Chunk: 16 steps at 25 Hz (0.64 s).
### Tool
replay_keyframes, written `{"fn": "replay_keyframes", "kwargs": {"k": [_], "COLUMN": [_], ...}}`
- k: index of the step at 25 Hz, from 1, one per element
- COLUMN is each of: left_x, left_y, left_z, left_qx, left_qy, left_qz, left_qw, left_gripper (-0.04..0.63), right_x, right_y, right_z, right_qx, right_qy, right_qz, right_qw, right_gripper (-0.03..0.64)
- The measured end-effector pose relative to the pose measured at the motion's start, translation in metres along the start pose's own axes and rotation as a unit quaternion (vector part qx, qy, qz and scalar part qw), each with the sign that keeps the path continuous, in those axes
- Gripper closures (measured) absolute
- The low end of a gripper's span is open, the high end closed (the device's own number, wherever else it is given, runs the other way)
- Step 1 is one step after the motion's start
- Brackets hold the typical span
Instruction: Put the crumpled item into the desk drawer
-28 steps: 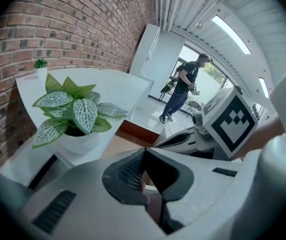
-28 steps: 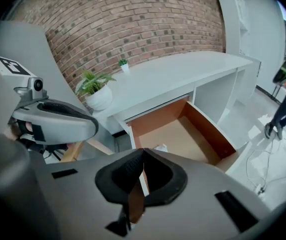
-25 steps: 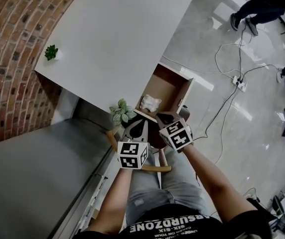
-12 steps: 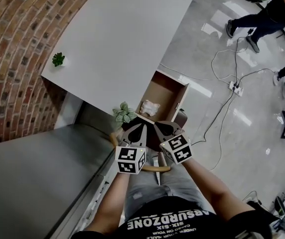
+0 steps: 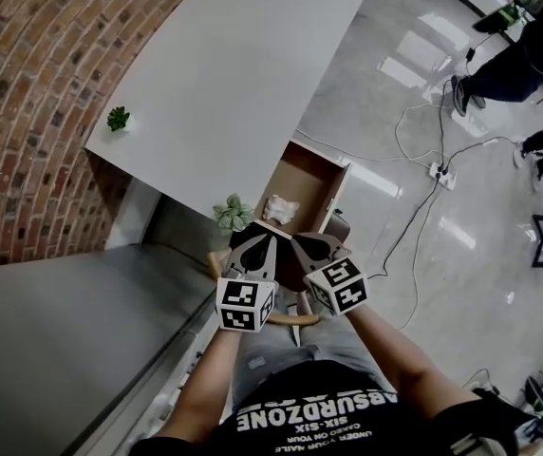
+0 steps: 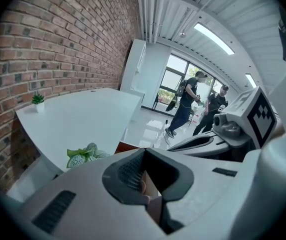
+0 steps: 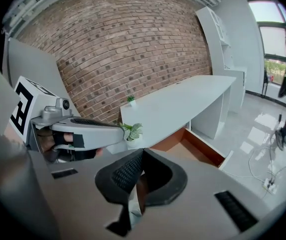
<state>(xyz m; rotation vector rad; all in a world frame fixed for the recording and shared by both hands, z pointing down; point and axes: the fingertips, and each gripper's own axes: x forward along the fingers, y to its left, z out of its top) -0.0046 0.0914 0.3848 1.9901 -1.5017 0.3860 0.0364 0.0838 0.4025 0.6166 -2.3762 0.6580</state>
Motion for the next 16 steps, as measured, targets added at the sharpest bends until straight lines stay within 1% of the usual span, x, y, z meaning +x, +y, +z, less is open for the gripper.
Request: {"fn": "replay_keyframes", "kwargs": {"k": [5,10,16], "left_x": [-0.012,-0.024,-0.041], "left_y": [-0.011,-0.006,-0.019], "left_z": [0.01,0.019,0.027], "left_qx": [0.007,0.006,0.014], "left_qy": [-0.011,-0.025,-0.045], "left_qz": [0.001,0.01,0.021], "left_qw": [0.9999,0.9996,0.9986], "left_gripper": [0.591,0.591,0.591], "right_x": [-0.017,-0.022,-0.043], "right_y": [0.006,0.013,0.012], "right_z": [0.01,0.021,0.017], "right_qx": [-0.01,-0.022,-0.034], "right_qy": [-0.008,-0.016,-0.026], "right_qz": [0.002,0.001,-0.006], "right_qw": [1.0,1.0,0.999], "right_gripper": [0.62,0.62,0.62]}}
